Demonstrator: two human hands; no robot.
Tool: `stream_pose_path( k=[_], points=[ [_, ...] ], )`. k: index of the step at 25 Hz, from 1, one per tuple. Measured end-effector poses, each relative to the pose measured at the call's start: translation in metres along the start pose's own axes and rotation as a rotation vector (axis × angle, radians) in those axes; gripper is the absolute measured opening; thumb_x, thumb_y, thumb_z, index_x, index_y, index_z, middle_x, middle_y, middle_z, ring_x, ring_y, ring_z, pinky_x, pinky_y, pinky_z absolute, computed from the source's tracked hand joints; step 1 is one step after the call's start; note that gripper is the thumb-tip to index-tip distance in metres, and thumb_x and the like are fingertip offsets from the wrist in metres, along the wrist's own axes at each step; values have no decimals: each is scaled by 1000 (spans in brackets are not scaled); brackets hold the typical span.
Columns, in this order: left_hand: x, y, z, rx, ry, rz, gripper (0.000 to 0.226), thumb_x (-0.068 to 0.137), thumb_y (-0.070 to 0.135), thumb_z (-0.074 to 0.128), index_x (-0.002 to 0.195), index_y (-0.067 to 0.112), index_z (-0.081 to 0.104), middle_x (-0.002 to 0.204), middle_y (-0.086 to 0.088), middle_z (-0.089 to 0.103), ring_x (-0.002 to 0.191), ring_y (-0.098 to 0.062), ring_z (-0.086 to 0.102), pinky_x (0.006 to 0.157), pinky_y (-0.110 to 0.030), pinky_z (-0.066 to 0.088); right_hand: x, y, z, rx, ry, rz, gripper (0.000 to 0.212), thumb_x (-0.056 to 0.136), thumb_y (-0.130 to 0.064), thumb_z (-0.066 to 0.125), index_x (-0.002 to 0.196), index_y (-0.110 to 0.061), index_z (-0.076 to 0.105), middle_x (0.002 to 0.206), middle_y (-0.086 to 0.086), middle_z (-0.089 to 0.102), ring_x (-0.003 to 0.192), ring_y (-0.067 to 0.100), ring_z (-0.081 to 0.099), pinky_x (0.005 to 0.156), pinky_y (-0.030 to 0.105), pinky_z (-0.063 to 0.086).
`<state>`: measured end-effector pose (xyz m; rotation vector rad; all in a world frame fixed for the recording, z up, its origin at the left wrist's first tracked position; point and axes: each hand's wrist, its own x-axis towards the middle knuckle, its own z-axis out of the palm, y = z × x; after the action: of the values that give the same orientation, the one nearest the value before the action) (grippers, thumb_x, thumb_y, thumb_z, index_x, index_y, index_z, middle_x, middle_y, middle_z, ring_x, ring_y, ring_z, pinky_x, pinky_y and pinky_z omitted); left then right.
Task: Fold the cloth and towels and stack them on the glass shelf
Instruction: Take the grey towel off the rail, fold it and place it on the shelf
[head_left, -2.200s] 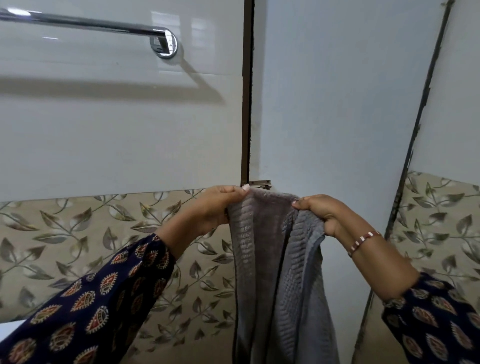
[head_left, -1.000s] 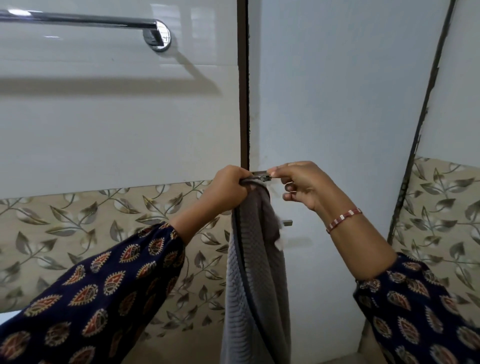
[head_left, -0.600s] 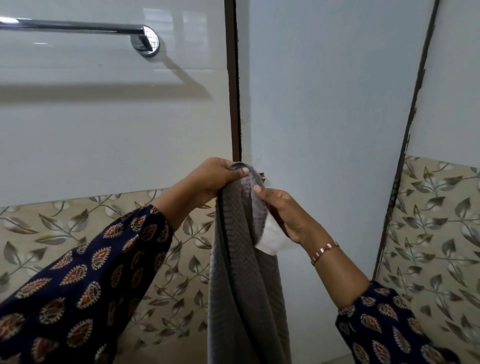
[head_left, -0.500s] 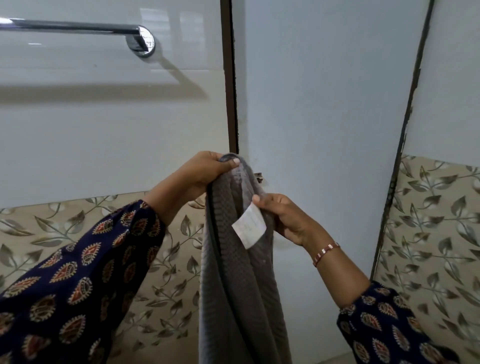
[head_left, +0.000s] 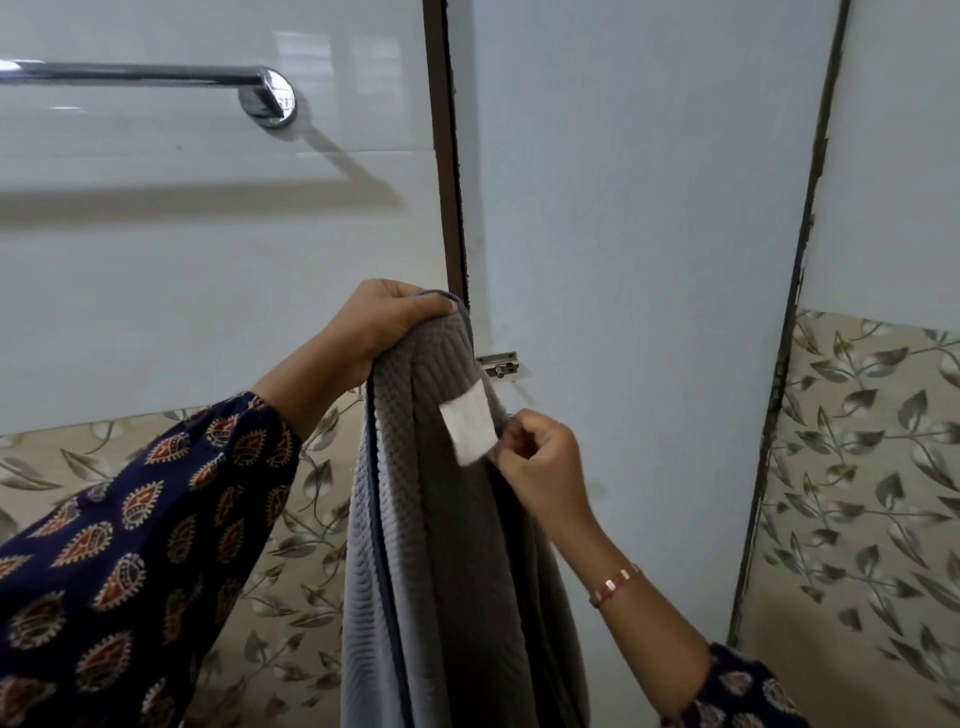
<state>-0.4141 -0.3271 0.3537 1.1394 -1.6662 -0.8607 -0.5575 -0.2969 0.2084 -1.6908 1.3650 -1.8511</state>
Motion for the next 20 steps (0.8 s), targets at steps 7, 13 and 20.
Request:
stream_pose_path(
  k=[7, 13, 20],
  points=[
    [4, -7, -7, -3, 7, 17, 17, 80, 21, 68, 71, 7, 65, 47, 4, 65, 43, -3, 61, 43, -13, 48, -11, 4, 26, 636, -373, 462, 22, 79, -22, 70, 100, -19, 67, 105, 3, 71, 100, 15, 66, 93, 30, 50],
    [6, -12, -15, -22, 50, -4, 20, 80, 25, 68, 75, 5, 66, 67, -5, 66, 50, -10, 62, 47, -16, 51, -20, 31, 23, 550, -482, 572, 59, 63, -67, 67, 97, -19, 72, 112, 8, 70, 109, 23, 63, 99, 38, 47],
    [8, -14, -20, -95, 75, -22, 17, 79, 25, 68, 72, 9, 67, 57, 2, 67, 52, -11, 63, 47, -17, 52, -23, 69, 20, 469, -462, 841, 28, 92, -31, 50, 109, -13, 64, 108, 13, 67, 101, 29, 62, 81, 37, 52]
  ],
)
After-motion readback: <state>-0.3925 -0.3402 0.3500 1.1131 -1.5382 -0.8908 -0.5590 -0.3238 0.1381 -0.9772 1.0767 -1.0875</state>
